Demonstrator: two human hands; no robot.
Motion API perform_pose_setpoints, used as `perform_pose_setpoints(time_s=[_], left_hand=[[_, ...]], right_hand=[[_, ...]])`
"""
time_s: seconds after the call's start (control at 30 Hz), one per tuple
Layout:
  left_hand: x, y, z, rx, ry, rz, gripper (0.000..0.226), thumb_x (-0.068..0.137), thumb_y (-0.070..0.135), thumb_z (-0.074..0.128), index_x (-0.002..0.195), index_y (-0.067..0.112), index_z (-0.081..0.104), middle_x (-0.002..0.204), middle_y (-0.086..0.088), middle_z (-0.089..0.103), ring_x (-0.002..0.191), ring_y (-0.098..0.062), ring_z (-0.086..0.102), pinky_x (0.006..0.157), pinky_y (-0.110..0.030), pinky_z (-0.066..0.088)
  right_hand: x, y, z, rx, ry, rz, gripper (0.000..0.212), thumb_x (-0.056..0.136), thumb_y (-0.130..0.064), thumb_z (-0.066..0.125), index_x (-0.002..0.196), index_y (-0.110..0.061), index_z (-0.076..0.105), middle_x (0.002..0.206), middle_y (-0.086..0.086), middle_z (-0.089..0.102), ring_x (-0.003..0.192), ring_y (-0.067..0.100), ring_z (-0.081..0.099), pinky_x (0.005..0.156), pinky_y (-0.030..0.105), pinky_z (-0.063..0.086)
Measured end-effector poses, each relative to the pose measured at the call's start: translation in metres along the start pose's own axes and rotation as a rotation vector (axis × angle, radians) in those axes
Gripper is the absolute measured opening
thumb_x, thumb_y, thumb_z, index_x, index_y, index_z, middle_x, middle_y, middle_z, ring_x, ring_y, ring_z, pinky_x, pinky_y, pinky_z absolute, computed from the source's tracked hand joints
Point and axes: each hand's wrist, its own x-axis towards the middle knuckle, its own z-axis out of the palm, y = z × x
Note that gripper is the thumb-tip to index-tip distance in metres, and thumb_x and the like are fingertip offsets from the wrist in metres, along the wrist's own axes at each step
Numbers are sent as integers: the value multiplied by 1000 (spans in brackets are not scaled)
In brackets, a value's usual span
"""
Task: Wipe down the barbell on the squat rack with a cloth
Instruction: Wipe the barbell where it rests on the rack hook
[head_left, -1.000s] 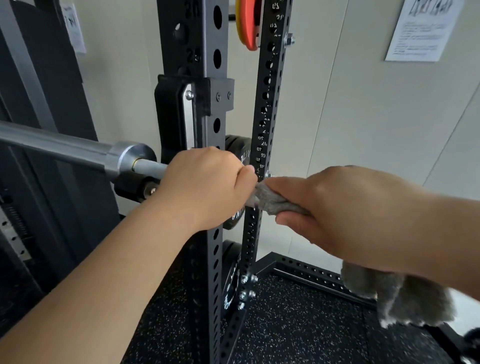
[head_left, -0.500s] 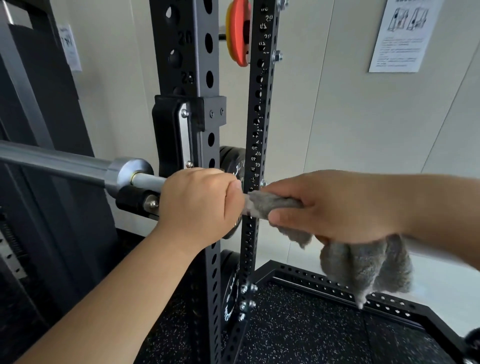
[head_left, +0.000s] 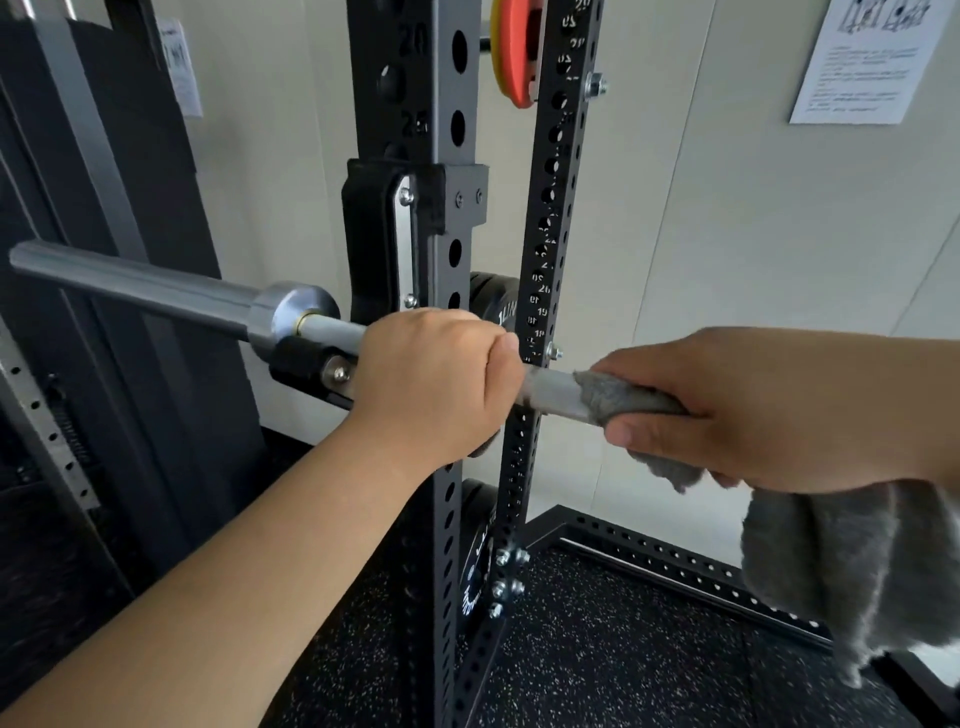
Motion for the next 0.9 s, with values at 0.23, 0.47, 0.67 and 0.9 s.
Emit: perform_pose_setpoints(time_s=[0.23,0.47,0.67,0.9], left_hand=[[1,0,-5,36,-95,-25,37,93,31,30,56,28,30,50,11,25,47,-14,27,52,-23,11],[15,-2,-7,142,-294,-37,48,87,45,8,57,20,36,54,4,39,51,-11,34,52,-33,17],[31,0,-15,21,-544,-134,43,100,34,28,65,13,43,63,-5,48,60,-25,46,56,-35,27],[4,1,-1,53,-139,-2,43,99,32,24,61,18,39,56,5,38,52,-21,36,57,-34,30]], right_hand=[[2,-13,12,-347,127,-57,53,104,-53,36,152,-62,14,78,-23,50,88,-1,56,85,21,46],[26,-14,9,-135,121,-72,18,105,-50,42,99,-37,51,78,-16,69,77,-2,62,72,19,47],[-2,-1,9,-155,101,-4,35,94,-68,30,90,-39,49,78,-24,69,73,-8,63,65,17,44],[24,-19,25,-433,265,31,35,98,-68,33,96,-33,35,81,-10,56,74,16,55,62,33,46]])
